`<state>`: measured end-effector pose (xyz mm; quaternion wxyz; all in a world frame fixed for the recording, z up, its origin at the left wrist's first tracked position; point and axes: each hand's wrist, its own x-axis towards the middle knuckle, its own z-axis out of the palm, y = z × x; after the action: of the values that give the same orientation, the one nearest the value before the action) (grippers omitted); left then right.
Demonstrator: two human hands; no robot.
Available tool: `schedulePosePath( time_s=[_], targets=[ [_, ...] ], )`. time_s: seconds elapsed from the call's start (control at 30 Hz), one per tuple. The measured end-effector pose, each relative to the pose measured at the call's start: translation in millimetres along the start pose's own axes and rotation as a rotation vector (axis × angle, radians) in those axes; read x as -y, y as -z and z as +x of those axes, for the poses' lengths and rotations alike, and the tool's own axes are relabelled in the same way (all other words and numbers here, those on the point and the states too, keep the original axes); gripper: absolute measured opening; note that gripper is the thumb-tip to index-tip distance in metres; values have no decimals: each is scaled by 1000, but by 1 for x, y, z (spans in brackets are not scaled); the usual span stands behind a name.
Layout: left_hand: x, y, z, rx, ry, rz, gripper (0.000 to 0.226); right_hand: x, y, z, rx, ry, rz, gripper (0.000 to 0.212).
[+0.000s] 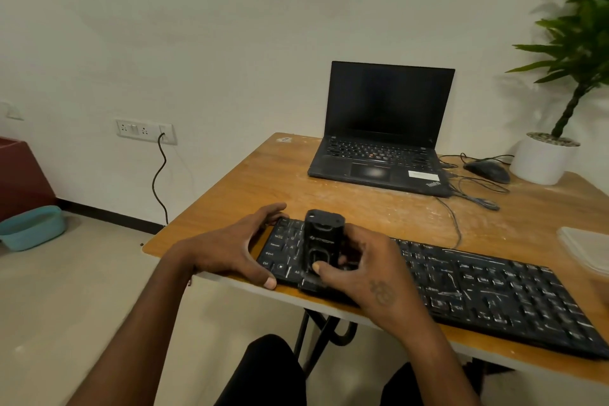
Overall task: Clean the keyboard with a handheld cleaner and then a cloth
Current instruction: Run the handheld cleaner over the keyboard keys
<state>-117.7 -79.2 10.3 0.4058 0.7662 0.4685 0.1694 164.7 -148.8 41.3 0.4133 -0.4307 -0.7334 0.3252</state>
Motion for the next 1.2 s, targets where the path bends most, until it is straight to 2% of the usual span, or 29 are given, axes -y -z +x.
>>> schedulePosePath(
  time_s=[0.17, 0.5, 0.77, 1.03, 1.2],
  targets=[
    [0, 1, -1, 5, 3, -14, 128, -14, 37, -13, -59, -43, -55, 44],
    [-15, -14, 6, -35, -92, 9, 139, 1, 2, -8, 27, 32, -46, 39],
    [-11, -12, 9, -36, -73, 5, 134, -26, 58, -19, -124, -73, -79, 45],
    [-13, -10, 11, -28, -50, 19, 133, -14, 24, 0, -111, 37, -69, 52],
    [-13, -11, 11, -30, -51, 15, 132, -24, 43, -8, -151, 17, -30, 56]
  ],
)
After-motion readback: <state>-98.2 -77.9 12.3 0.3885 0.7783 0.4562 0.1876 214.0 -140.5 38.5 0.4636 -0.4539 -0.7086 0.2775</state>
